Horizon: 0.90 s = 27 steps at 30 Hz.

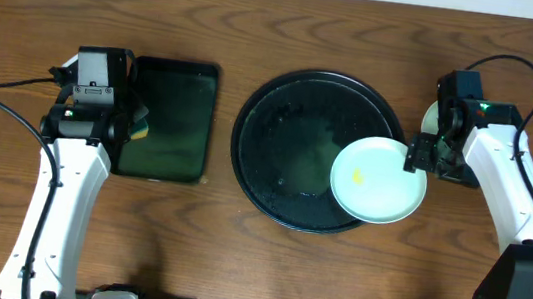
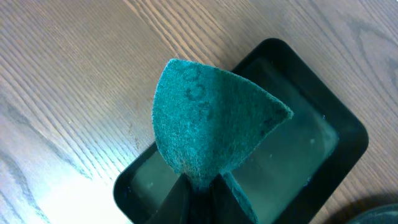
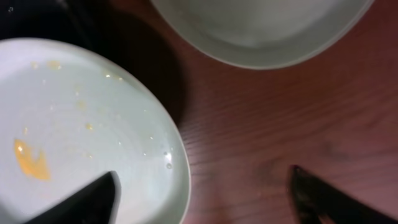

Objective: Clean dirty plates on tray and stack at the side
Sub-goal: 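Carry the green plate right and stack it on the pink plate, then move the right gripper to the remaining green plate and grip its rim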

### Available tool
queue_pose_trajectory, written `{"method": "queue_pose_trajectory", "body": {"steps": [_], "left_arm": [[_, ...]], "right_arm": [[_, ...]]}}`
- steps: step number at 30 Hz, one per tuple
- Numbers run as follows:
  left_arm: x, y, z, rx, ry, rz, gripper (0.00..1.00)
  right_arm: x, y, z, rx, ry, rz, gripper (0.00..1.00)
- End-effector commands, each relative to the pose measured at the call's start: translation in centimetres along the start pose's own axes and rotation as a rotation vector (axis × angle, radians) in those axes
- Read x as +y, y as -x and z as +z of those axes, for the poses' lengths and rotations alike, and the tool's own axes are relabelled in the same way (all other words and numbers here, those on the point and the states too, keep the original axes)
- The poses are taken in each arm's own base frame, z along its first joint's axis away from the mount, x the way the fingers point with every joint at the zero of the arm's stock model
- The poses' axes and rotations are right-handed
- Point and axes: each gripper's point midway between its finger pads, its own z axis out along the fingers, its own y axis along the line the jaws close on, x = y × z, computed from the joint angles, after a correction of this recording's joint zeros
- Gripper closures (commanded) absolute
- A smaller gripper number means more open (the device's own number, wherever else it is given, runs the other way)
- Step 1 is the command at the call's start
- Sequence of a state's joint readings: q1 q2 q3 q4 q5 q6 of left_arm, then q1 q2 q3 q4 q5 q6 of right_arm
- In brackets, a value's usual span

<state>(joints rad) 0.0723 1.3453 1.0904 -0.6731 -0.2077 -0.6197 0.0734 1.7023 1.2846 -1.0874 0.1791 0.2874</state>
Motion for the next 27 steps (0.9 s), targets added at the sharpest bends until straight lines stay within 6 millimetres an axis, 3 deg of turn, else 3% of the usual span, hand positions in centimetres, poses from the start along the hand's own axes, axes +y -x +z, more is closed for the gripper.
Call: {"method": "queue_pose_trajectory", "body": {"steps": [1, 10, 13, 15, 19, 23, 27], "left_arm": [[0.1, 0.1, 0.1, -0.003, 0.003, 0.013, 0.92], [0.1, 0.1, 0.1, -0.003, 0.002, 0.013, 0.92], [0.1, 0.1, 0.1, -0.003, 0.002, 0.012, 0.92], [0.1, 0.1, 0.1, -0.003, 0.002, 0.013, 0.92], [0.1, 0.1, 0.1, -0.003, 0.002, 0.012, 0.92], [0.1, 0.2, 0.1, -0.004, 0.001, 0.012, 0.92], [0.0, 0.2, 0.1, -0.005, 0.0, 0.012, 0.92]], "right_arm": [[0.0, -0.8, 0.6, 0.028, -0.01, -0.016, 0.23], [1.0, -2.8, 3.8, 0.061, 0.041, -0.022, 0.26], [1.1, -2.5, 3.9, 0.047, 0.046, -0.019, 0.48], [1.1, -2.3, 3.8, 0.043, 0.047, -0.018, 0.57], [1.1, -2.3, 3.8, 0.044, 0.047, -0.018, 0.72], [1.5, -2.3, 3.8, 0.045, 0.066, -0.018, 0.75], [2.7, -2.3, 3.7, 0.048, 0.133, -0.017, 0.99]]}}
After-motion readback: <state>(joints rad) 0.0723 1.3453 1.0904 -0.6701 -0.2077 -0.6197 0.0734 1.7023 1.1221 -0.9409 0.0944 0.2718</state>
